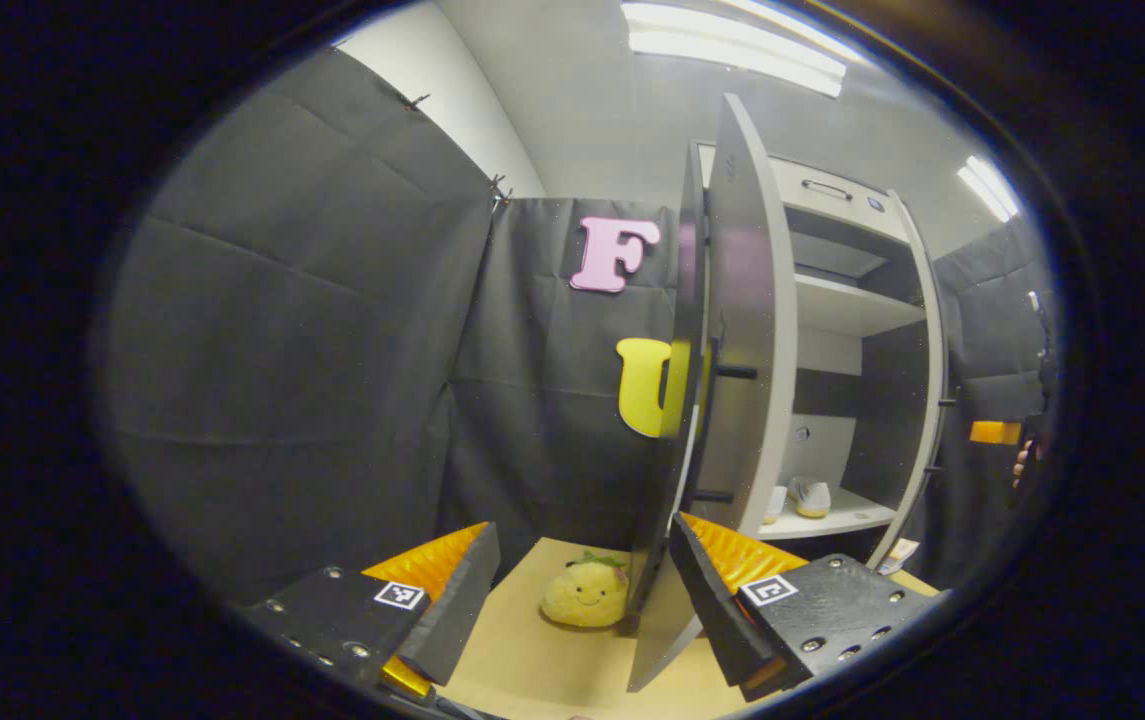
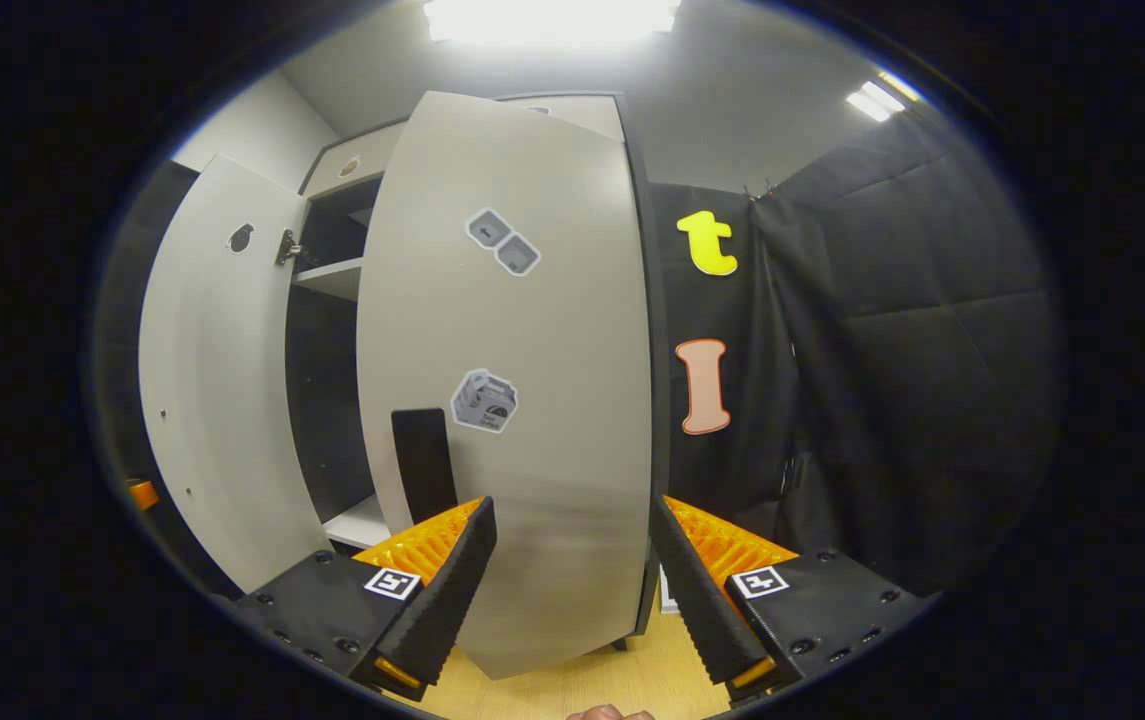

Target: Grab one shoe with the right hand and put it into the shoe cabinet, grab the other shoe with the left hand and put it into the shoe cabinet; then close the right door with the right hand and the left door with the left hand.

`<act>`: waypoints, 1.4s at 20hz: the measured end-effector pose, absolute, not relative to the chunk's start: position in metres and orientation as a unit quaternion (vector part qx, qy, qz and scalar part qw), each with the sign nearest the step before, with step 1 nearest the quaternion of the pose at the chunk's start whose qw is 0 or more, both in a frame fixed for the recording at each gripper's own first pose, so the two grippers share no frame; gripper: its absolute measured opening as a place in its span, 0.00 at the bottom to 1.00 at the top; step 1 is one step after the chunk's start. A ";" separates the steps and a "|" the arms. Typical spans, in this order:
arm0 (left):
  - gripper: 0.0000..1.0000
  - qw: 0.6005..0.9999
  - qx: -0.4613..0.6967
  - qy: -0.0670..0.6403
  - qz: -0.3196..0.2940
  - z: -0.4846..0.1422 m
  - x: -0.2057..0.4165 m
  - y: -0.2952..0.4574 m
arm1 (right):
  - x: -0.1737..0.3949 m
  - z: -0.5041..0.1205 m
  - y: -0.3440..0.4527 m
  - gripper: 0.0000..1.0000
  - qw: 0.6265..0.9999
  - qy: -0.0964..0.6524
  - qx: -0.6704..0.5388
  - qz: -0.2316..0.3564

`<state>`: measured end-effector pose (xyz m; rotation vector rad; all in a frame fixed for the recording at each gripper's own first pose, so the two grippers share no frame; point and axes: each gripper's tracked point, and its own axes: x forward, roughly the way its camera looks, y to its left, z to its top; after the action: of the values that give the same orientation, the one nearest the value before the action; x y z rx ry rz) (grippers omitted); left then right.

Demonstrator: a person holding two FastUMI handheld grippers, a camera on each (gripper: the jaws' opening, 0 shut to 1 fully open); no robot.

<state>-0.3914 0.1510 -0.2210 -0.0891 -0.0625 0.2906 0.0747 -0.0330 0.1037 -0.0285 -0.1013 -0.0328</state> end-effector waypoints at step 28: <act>1.00 0.998 0.027 -0.039 -0.037 -0.155 -0.274 0.098 | 0.017 0.026 -0.065 0.98 0.996 0.014 0.058 -0.068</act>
<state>-0.2743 0.0983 -0.1548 0.0548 -0.0779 -0.0745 0.0171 -0.0654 0.0261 0.1171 0.0273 -0.1353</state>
